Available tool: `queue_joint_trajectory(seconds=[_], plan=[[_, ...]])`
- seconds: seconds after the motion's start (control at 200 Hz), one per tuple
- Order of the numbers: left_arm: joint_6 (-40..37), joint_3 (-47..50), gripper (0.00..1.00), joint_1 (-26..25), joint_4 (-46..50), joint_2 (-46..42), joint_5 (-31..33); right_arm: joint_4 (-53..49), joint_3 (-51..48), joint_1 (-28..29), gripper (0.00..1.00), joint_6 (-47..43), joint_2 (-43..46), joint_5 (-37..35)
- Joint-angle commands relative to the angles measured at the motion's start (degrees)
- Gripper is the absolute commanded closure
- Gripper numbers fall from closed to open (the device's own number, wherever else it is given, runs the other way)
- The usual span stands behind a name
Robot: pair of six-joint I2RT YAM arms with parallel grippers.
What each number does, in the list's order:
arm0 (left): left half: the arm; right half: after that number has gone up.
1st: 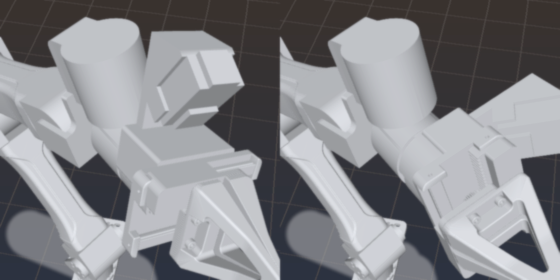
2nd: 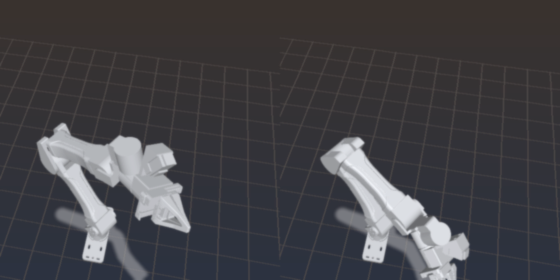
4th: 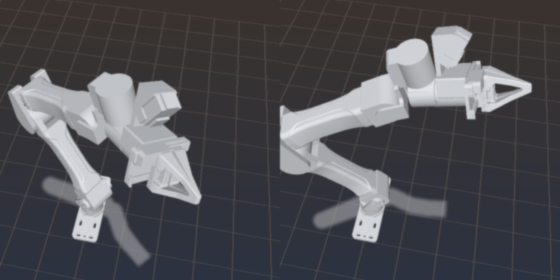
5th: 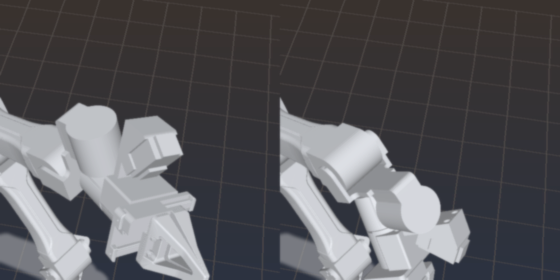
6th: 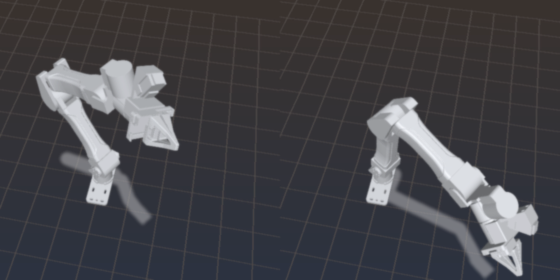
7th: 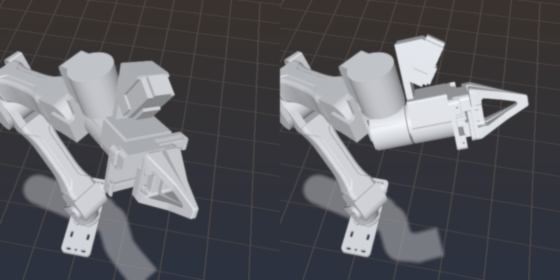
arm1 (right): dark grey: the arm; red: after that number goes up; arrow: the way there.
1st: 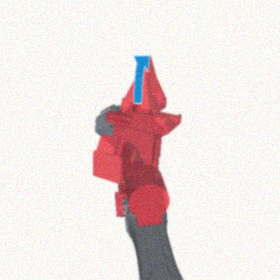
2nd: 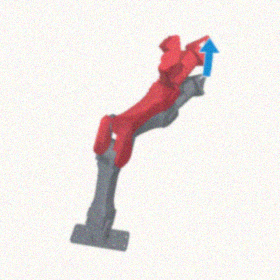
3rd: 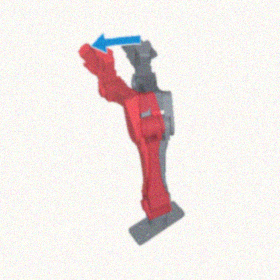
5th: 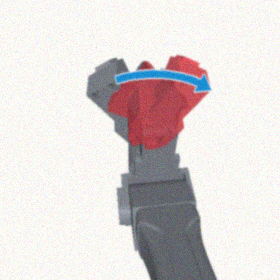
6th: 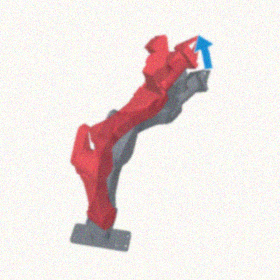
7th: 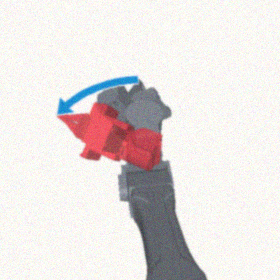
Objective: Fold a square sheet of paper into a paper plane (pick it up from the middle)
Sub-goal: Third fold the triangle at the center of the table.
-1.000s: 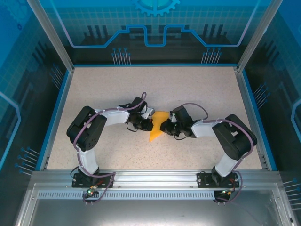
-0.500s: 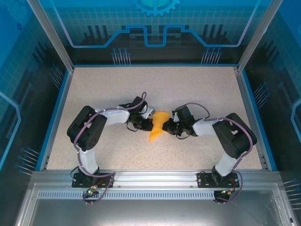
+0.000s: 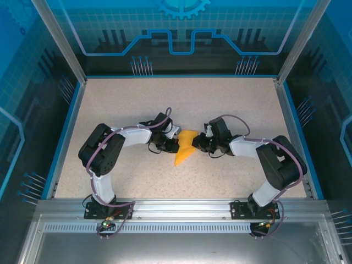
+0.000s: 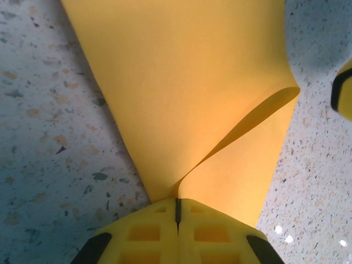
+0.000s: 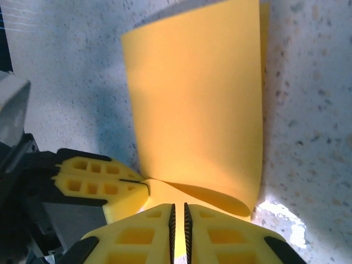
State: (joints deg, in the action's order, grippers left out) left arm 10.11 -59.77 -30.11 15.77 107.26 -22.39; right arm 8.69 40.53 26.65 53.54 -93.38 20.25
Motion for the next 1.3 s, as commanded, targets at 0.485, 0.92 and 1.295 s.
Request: queue_joint_trajectory(seconds=[0.485,0.92,1.295], plan=[[-1.80,-0.33,0.98,0.29,3.34,2.16,-0.02,-2.34,1.10,-1.13,0.85,-1.32,-5.19,-0.17],[-1.92,-0.62,0.98,0.31,3.40,2.69,-0.20,-6.56,2.94,-1.98,0.85,-3.77,-5.70,-2.59],[-1.91,-0.65,0.99,0.27,3.43,2.78,-0.20,-8.34,3.51,-1.96,0.85,-4.91,-3.46,-2.19]])
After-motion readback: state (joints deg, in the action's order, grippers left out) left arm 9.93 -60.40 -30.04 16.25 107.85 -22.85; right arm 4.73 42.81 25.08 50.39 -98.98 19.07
